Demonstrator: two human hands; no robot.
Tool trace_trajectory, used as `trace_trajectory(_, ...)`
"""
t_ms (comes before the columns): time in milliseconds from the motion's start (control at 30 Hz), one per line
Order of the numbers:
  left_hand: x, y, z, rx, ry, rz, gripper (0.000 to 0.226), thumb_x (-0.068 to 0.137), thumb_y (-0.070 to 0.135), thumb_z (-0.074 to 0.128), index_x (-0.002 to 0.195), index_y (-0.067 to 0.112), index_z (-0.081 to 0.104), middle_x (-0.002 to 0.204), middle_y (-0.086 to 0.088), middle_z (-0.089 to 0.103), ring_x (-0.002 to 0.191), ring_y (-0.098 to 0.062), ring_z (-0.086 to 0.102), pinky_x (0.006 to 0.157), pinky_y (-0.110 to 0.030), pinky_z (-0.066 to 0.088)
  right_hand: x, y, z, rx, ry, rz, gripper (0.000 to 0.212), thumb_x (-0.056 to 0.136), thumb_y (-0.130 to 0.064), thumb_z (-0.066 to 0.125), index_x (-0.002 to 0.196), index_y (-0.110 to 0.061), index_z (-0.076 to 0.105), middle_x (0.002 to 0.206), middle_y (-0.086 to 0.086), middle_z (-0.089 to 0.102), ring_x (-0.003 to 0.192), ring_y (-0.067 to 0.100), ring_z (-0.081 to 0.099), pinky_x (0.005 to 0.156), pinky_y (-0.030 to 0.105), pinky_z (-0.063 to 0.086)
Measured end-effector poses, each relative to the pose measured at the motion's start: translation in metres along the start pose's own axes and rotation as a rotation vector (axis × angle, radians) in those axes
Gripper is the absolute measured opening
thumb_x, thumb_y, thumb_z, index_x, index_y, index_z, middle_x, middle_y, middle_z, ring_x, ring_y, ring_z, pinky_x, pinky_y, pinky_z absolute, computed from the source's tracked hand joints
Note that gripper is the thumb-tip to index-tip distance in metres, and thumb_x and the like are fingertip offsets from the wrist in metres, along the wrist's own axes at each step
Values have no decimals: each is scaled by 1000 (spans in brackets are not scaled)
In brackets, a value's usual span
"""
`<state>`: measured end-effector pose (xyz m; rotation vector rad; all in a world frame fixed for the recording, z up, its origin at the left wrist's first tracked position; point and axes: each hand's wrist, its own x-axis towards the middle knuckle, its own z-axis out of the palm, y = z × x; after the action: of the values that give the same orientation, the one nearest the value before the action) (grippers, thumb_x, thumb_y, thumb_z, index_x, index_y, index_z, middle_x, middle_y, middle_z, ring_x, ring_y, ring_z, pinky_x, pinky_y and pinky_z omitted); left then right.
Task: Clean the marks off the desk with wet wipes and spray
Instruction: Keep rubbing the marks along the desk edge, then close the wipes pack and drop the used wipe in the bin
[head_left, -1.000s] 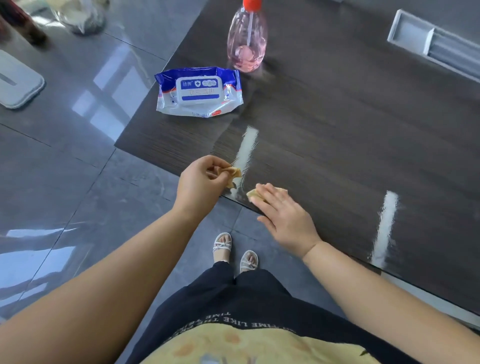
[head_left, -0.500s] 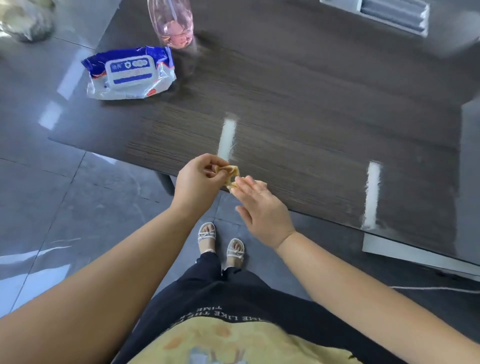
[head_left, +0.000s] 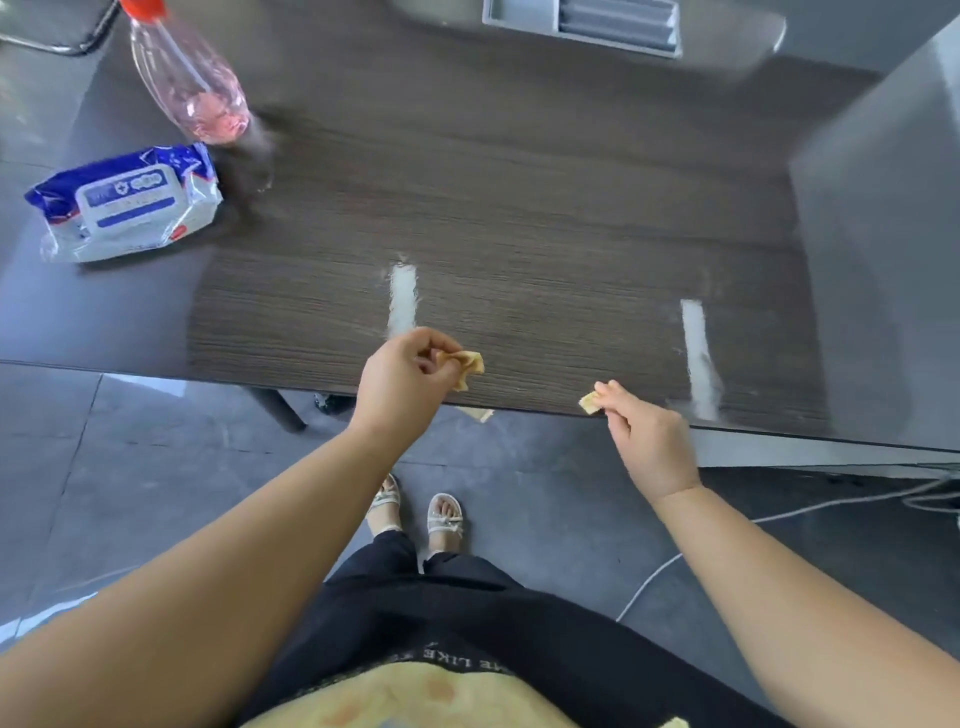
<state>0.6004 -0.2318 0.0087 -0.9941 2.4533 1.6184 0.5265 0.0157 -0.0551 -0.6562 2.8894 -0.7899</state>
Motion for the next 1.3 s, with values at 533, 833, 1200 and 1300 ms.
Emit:
trace_trajectory(533, 10, 19, -26, -41, -79, 23, 15, 76, 13, 70, 85, 22, 62, 69, 6, 56, 60, -11, 52, 70, -31, 49, 65, -148, 1, 1468, -490, 769, 11, 93, -14, 52, 90, -9, 61, 90, 11, 70, 83, 23, 65, 80, 38, 55)
trace_trajectory(833, 14, 3, -65, -305, -23, -158, 9, 81, 10, 63, 84, 18, 66, 75, -1, 64, 67, -14, 59, 62, -24, 49, 82, -182, 25, 1169, -550, 520, 26, 84, 10, 58, 93, -14, 54, 86, 5, 63, 74, 15, 64, 64, 25, 58)
trace_trajectory(1200, 68, -69, -191, -47, 358, -306, 22, 88, 24, 57, 110, 21, 60, 102, 2, 61, 93, -15, 57, 82, -30, 47, 138, -246, 69, 1042, -656, 472, 21, 87, 7, 58, 92, -13, 60, 92, 7, 67, 79, 19, 68, 63, 28, 56)
trace_trajectory(1300, 105, -87, -243, 65, 444, -304, 33, 87, 30, 58, 119, 21, 55, 122, -8, 55, 109, -25, 54, 96, -41, 47, 157, -274, 87, 1023, -625, 473, 19, 86, 5, 59, 91, -13, 61, 92, 8, 68, 83, 19, 68, 70, 32, 57)
